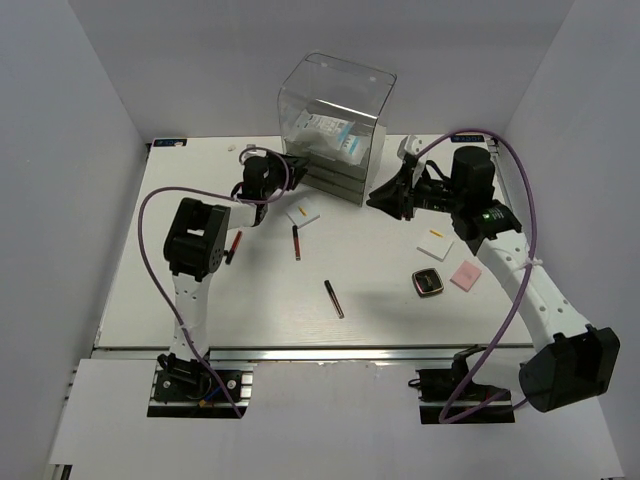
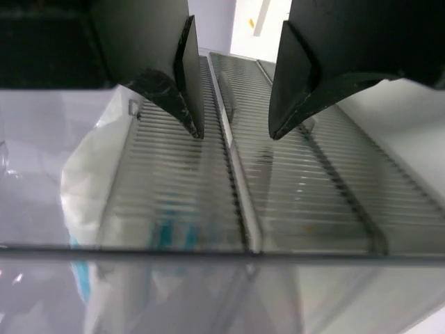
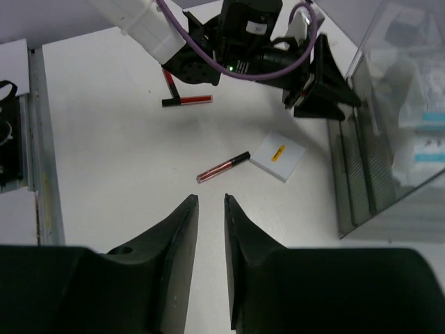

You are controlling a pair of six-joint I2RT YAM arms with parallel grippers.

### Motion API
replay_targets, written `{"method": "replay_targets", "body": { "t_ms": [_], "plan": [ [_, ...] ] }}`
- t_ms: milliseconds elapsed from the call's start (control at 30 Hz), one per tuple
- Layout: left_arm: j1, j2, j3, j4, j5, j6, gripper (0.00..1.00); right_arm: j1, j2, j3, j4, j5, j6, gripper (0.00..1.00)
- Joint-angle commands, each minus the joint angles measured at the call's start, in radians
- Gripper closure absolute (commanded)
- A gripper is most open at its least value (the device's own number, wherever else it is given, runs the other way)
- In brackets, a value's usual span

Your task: Organize the makeup

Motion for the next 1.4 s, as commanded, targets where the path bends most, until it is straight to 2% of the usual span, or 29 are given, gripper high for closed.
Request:
{"method": "replay_targets", "body": {
  "t_ms": [0,167,500,833,933,967,1000,1200,1367],
  "plan": [
    [-0.022,0.025,0.123,0.088,0.028,-0.048,0.49,-0.053,0.0,-0.033,0.083,-0.04,0.105,0.74],
    [-0.037,0.065,0.165,0.074,0.008,-0.059,0.52,-0.084,0.006,-0.042,0.109,-0.035,0.133,0.74],
    [-0.06,0.016,0.05,0.117,0.001,-0.081,0.55,-0.115,0.049,-0.034,0.123,-0.046,0.146,0.72],
    [-0.08,0.071,0.117,0.077,-0.002,-0.068,0.58,-0.117,0.06,-0.051,0.123,-0.043,0.165,0.7],
    [-0.082,0.082,0.135,0.064,-0.005,-0.065,0.64,-0.117,0.054,-0.063,0.138,-0.041,0.174,0.7],
    [-0.082,0.083,0.137,0.06,-0.005,-0.064,0.68,-0.118,0.054,-0.065,0.15,-0.04,0.176,0.7],
    [-0.082,0.082,0.129,0.067,-0.005,-0.064,0.76,-0.117,0.051,-0.068,0.15,-0.04,0.176,0.7],
    [-0.082,0.013,-0.002,0.126,-0.01,-0.062,0.96,-0.117,0.049,-0.083,0.135,-0.026,0.15,0.66],
    [-0.082,-0.111,-0.137,0.167,-0.005,-0.03,0.99,-0.117,0.063,-0.103,0.06,0.031,0.125,0.51]
  ]
}}
